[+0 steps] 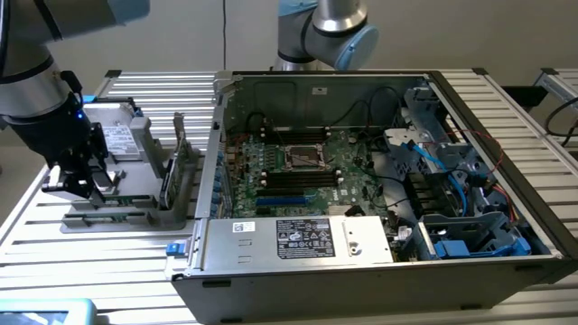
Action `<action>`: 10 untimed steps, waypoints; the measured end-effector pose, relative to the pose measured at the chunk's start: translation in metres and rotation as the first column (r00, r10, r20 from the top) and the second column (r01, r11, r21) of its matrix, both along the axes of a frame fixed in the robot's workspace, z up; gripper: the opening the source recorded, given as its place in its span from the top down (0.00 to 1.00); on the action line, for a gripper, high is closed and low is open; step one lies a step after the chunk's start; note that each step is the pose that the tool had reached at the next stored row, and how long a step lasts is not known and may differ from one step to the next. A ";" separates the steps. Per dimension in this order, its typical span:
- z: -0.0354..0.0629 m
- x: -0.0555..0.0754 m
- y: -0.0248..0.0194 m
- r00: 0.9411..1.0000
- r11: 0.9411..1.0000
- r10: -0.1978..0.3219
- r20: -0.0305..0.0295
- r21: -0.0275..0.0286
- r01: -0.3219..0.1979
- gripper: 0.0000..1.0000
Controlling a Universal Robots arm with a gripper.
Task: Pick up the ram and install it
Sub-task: 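Pick up the ram and move it above insertion slot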
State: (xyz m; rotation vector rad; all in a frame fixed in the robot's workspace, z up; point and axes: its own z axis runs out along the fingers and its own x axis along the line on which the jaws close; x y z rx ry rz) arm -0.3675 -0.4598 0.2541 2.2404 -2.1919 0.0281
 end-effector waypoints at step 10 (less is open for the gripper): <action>-0.0179 0.001 -0.0020 1.000 1.000 0.000 -0.008 0.000 0.000 0.58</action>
